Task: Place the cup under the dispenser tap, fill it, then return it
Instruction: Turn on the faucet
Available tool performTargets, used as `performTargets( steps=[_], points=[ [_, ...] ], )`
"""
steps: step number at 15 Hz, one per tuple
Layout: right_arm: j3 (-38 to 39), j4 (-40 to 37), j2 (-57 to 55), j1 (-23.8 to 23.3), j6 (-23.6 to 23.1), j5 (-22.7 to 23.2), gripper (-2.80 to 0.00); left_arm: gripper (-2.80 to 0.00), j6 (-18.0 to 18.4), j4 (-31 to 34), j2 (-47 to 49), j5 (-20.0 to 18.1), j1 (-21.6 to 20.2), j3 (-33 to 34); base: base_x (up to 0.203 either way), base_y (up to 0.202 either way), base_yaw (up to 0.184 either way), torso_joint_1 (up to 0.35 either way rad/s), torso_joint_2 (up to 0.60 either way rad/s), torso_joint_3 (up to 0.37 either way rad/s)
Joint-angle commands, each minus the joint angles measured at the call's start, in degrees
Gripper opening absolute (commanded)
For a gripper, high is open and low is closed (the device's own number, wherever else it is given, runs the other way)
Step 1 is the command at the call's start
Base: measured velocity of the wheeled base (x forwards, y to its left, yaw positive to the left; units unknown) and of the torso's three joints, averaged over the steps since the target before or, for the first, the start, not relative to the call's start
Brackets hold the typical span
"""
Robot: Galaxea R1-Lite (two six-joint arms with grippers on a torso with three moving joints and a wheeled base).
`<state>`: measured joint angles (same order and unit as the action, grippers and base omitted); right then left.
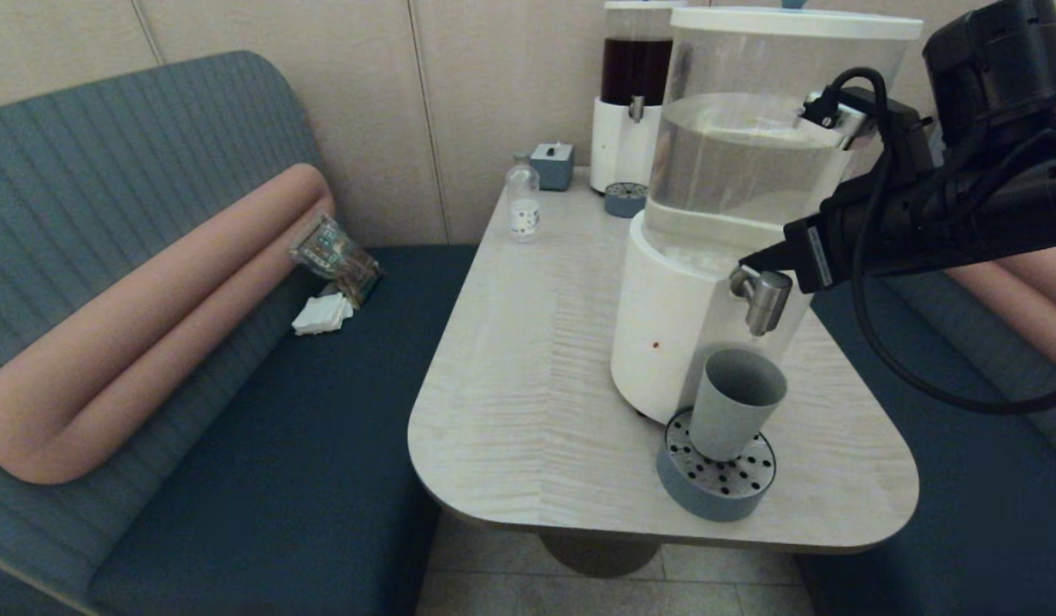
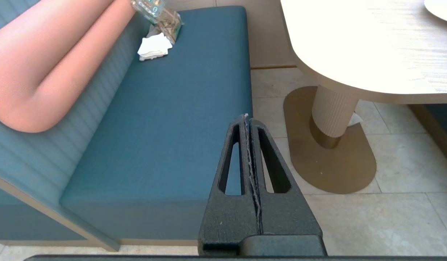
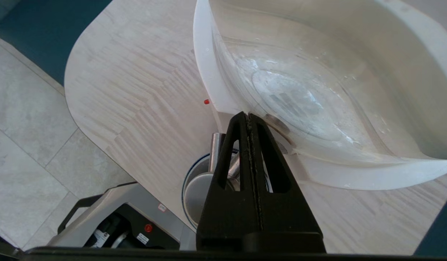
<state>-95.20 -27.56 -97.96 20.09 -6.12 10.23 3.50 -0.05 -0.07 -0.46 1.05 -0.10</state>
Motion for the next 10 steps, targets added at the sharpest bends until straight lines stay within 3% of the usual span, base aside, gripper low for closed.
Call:
performTargets(
  steps=[1, 10],
  points=[
    [0.01, -0.21, 0.23, -0.03, -0.12, 0.42, -2.80, -2.80, 0.02, -0.03, -0.10, 0.02, 0.01, 0.01, 0.000, 0.000, 0.000, 0.000, 0.00, 0.000],
    [0.19, -0.21, 0.41, 0.56, -0.12, 0.79, -2.80, -2.80, 0.02, -0.03, -0.10, 0.02, 0.01, 0.01, 0.000, 0.000, 0.000, 0.000, 0.00, 0.000]
  ],
)
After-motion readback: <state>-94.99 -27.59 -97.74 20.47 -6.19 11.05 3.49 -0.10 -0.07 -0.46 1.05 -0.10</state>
